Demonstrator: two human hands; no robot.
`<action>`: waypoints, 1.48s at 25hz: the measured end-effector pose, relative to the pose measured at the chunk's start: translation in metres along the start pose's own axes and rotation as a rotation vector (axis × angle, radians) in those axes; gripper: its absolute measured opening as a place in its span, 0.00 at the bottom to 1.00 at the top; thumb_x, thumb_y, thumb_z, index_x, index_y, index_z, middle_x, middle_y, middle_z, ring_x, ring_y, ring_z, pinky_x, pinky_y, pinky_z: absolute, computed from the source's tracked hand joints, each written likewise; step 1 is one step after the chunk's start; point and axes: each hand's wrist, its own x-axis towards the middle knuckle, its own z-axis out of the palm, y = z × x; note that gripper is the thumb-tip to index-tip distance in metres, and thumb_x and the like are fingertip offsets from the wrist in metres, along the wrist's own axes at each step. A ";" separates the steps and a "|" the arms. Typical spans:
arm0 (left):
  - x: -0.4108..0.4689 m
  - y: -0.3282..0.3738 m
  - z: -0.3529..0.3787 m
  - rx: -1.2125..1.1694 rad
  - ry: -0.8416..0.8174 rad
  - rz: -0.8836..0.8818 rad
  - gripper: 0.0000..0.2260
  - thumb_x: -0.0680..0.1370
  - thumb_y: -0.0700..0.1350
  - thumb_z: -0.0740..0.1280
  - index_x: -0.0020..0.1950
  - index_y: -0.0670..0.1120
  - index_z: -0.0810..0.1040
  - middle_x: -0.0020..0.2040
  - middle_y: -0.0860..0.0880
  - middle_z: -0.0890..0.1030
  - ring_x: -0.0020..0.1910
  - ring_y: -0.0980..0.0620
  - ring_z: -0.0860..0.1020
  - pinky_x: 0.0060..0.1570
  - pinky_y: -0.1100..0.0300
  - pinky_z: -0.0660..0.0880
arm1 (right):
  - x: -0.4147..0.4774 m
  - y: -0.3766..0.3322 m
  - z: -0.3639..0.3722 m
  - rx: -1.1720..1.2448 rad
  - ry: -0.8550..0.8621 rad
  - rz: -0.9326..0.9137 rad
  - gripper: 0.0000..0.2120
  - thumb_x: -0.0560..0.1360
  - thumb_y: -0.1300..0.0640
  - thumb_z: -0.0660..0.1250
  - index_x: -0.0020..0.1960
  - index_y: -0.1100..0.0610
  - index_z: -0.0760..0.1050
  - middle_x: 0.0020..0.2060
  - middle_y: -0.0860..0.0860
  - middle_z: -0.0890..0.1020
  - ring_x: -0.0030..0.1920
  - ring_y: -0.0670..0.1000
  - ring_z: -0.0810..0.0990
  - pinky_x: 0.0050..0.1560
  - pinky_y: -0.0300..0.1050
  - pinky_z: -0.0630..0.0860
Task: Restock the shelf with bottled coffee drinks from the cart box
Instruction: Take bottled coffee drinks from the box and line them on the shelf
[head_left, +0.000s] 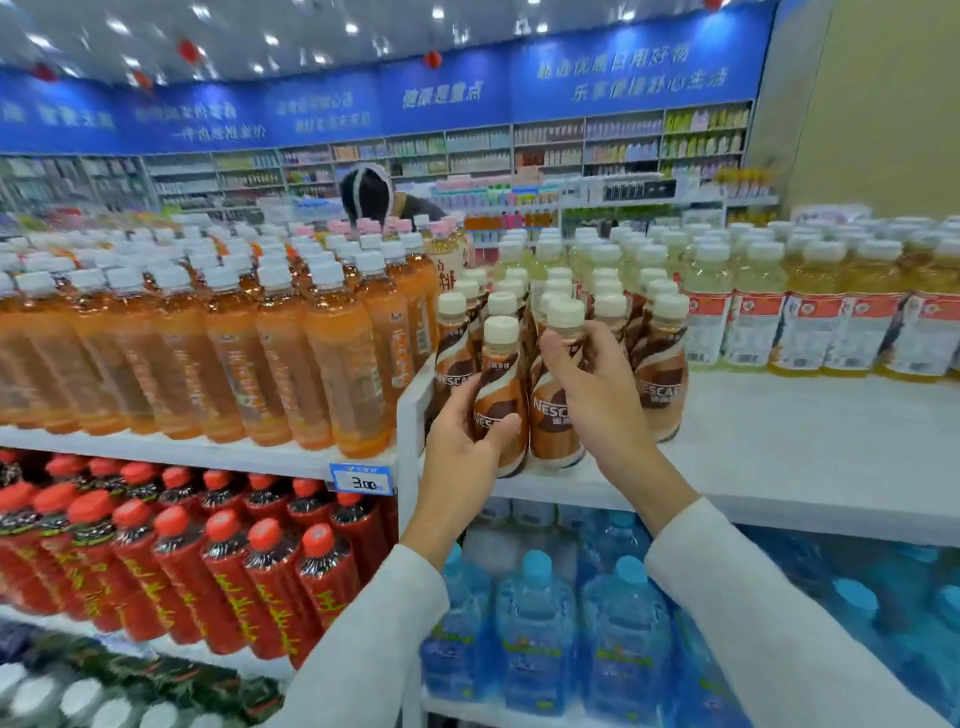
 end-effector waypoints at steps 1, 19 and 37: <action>0.002 -0.006 -0.002 0.010 -0.001 -0.003 0.27 0.76 0.47 0.72 0.73 0.56 0.68 0.68 0.56 0.77 0.68 0.59 0.75 0.70 0.48 0.71 | -0.001 0.005 0.002 -0.005 -0.009 0.005 0.23 0.77 0.37 0.65 0.68 0.47 0.72 0.62 0.43 0.80 0.64 0.46 0.77 0.67 0.54 0.74; -0.015 -0.039 -0.020 0.400 0.268 0.132 0.32 0.71 0.52 0.78 0.73 0.50 0.73 0.60 0.54 0.73 0.60 0.59 0.74 0.61 0.58 0.75 | -0.046 0.071 0.034 -0.209 0.084 0.027 0.26 0.69 0.47 0.78 0.64 0.42 0.72 0.58 0.40 0.81 0.59 0.43 0.80 0.61 0.51 0.79; -0.006 -0.060 -0.021 0.385 0.445 0.206 0.29 0.73 0.46 0.77 0.72 0.45 0.74 0.60 0.50 0.71 0.55 0.49 0.76 0.56 0.56 0.76 | -0.035 0.078 0.057 -0.298 0.104 -0.030 0.32 0.68 0.49 0.79 0.68 0.47 0.71 0.59 0.43 0.81 0.59 0.45 0.81 0.61 0.49 0.80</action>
